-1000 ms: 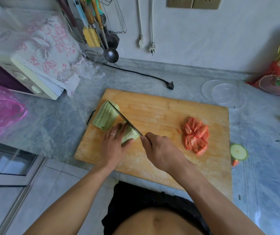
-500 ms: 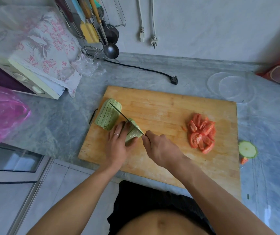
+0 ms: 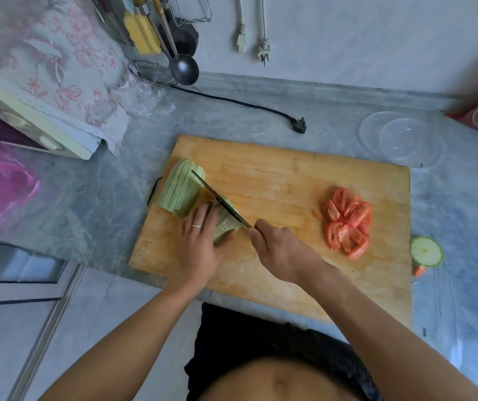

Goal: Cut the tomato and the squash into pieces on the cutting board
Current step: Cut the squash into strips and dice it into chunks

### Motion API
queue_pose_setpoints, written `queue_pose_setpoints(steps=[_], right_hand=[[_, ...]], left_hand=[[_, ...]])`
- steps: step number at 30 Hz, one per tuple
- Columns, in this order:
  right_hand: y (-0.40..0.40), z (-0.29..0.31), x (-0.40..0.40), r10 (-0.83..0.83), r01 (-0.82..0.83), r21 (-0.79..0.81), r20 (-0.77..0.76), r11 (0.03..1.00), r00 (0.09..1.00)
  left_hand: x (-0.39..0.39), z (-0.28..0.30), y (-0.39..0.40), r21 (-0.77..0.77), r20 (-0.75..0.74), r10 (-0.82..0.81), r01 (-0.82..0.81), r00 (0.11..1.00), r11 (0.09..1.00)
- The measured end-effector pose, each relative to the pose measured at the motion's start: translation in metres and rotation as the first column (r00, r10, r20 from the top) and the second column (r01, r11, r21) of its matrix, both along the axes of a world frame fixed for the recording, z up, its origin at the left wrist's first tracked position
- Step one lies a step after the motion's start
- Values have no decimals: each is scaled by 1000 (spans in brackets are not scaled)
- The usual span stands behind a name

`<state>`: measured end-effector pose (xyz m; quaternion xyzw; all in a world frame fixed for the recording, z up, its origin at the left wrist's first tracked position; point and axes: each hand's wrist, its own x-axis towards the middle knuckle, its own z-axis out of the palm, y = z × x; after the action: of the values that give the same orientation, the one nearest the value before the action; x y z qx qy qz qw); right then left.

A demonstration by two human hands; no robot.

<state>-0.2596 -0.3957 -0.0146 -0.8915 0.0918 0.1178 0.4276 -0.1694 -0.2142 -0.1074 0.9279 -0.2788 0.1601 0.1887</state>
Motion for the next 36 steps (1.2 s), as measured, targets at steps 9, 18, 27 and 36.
queue_pose_setpoints(steps=[9,18,27,36], right_hand=[[4,-3,1,21,-21,-25,-6,999,1000],[-10,5,14,36,-33,40,-88,999,995],[-27,17,16,39,-27,107,-113,994,993],[4,25,-15,13,-9,-32,140,999,990]], left_hand=[[1,-4,1,35,22,17,-18,1000,999],[1,-6,3,11,23,24,-24,999,1000],[-1,4,3,-91,-78,2,-9,997,996],[-4,3,5,-130,-117,23,-38,993,991]])
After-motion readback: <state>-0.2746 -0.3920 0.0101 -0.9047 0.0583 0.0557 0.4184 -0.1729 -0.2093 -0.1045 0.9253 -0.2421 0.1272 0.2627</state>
